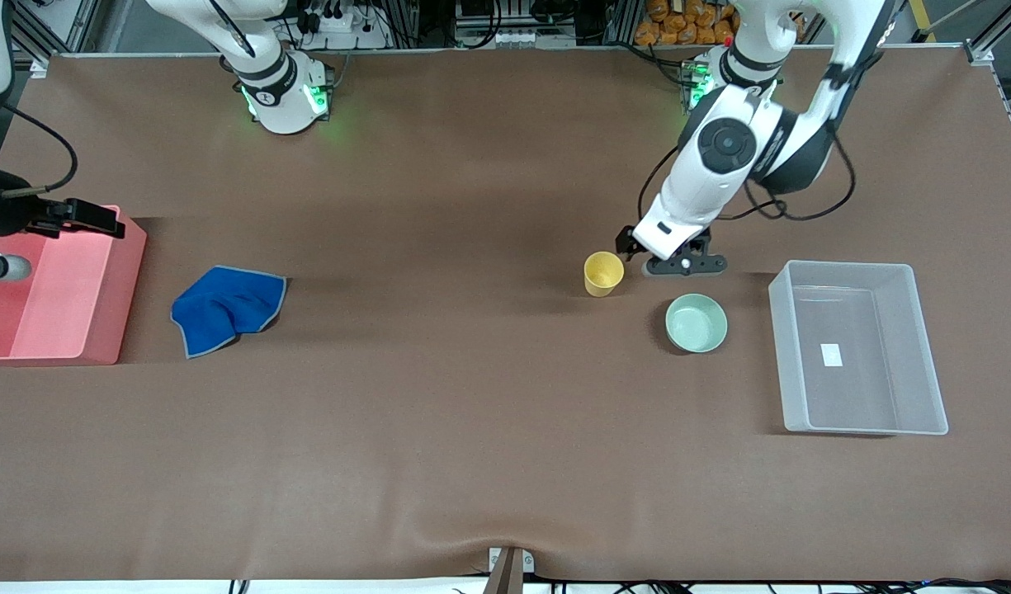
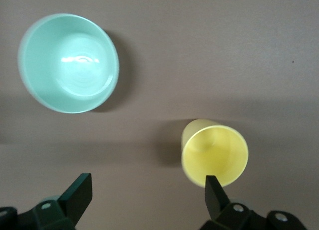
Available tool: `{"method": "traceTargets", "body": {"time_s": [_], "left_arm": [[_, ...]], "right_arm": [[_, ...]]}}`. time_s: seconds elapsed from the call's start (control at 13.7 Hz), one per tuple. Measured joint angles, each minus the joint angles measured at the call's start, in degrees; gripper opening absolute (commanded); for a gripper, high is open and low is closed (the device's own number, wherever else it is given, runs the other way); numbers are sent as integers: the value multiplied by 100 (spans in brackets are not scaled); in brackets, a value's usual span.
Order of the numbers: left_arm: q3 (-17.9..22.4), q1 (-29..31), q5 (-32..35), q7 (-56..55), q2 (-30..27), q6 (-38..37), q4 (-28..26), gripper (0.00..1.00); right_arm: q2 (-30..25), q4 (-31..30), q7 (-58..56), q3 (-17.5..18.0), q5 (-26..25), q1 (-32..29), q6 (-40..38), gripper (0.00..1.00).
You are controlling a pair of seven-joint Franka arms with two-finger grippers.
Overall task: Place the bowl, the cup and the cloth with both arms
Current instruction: 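Grasp the yellow cup with the left gripper and carry it over the clear bin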
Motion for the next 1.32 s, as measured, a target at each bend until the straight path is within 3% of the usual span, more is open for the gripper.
{"method": "traceTargets", "body": {"time_s": [0.15, 0.37, 0.58, 1.1, 1.32], "left_arm": [[-7, -126, 0, -257, 375, 343, 5, 88], [-5, -149, 0, -357, 809, 739, 8, 60], [-3, -146, 0, -357, 1021, 827, 25, 0], [0, -135, 4, -477, 994, 848, 110, 0], [50, -5, 7, -479, 560, 179, 522, 0]], "right_arm": [[200, -8, 0, 0, 0, 0, -226, 100], [718, -18, 0, 1, 2, 2, -294, 100], [1094, 26, 0, 2, 2, 3, -287, 100], [1615, 195, -224, -28, 231, -222, 188, 100], [1861, -65, -398, -26, 213, -214, 571, 100]]}}
